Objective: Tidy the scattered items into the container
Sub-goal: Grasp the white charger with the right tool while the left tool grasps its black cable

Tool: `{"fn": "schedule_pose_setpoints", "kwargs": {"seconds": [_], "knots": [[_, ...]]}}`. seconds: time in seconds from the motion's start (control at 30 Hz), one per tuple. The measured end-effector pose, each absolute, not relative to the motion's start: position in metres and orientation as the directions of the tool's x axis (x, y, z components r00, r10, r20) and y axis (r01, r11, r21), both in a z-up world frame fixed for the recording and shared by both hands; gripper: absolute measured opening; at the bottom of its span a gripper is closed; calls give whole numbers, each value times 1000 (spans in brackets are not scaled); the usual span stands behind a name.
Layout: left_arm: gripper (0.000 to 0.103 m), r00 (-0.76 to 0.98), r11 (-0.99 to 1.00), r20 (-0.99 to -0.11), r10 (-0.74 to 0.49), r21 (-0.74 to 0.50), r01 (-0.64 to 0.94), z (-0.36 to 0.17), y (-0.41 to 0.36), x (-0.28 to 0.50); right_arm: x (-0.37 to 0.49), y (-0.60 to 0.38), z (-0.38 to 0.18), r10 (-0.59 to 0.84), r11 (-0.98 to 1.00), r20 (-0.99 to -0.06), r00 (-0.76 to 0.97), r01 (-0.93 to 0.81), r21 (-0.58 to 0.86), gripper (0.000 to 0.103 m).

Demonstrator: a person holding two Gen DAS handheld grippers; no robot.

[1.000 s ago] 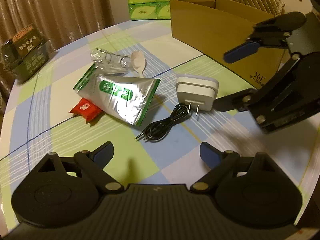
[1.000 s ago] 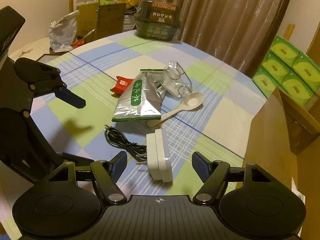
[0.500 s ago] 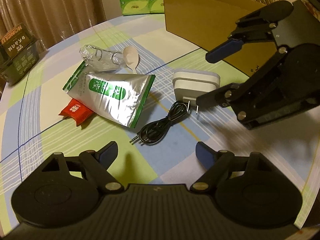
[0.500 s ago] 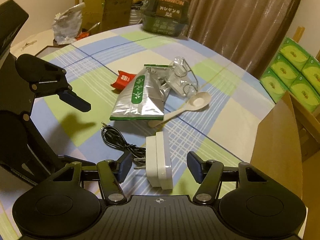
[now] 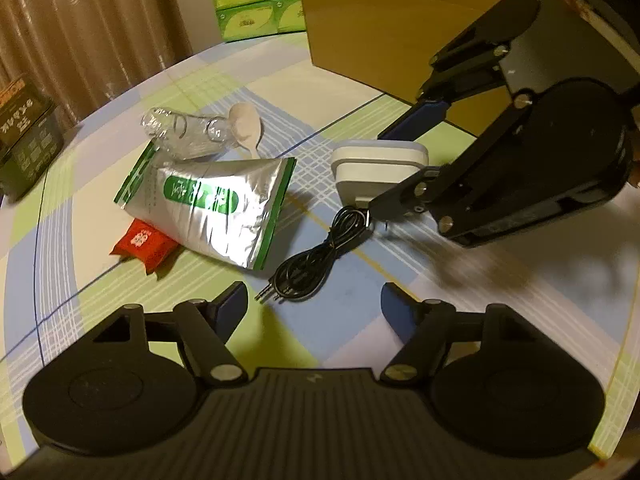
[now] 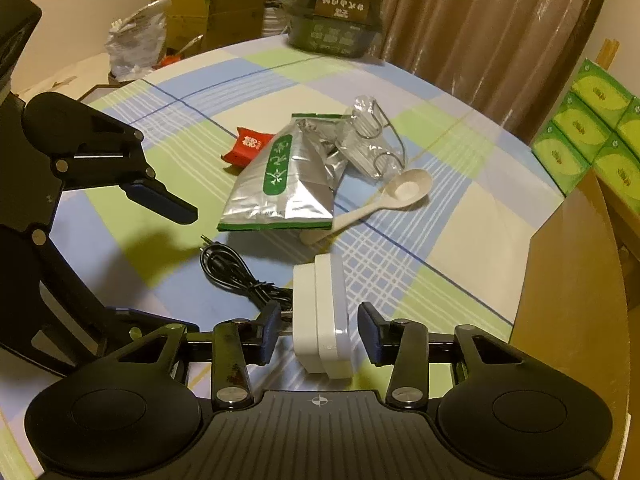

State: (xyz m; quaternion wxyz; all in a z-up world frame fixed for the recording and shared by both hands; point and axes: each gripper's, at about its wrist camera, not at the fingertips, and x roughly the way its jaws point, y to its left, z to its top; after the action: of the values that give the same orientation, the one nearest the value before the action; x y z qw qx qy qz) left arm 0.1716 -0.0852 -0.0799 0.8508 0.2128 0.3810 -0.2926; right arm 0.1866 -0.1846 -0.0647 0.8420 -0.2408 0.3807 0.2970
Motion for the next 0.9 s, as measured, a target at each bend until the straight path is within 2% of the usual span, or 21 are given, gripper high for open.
{"fn": "schedule_pose_setpoints", "kwargs": {"seconds": [0.07,0.3,0.57,0.77,0.8,0.87,0.9], "knots": [[70,536,731,-771,-344,138,668,-80,-87,172,188,-186,-66,315,714,-786,533,-678,-174,29],[67,524,698,-771,-361,149,701,-82,-94,175,188,-202,-60,311,774,-765,564,-617,-141,28],[50,493,611,-782,-382,187,770,-85,-112,183,186,-225,-50,290,834,-759,583,-543,-99,28],[49,450,604,-811,-374,156,782,-93,-122,202,179,-233,-48,291,853,-757,585,-516,-71,27],[47,437,615,-817,-376,133,778,-93,-122,205,178,-235,-48,293,857,-758,583,-512,-63,27],[33,418,631,-830,-370,106,769,-91,-123,207,174,-237,-47,295,863,-759,581,-503,-49,27],[30,415,636,-834,-364,102,765,-90,-124,205,171,-239,-47,296,867,-760,579,-497,-41,27]]}}
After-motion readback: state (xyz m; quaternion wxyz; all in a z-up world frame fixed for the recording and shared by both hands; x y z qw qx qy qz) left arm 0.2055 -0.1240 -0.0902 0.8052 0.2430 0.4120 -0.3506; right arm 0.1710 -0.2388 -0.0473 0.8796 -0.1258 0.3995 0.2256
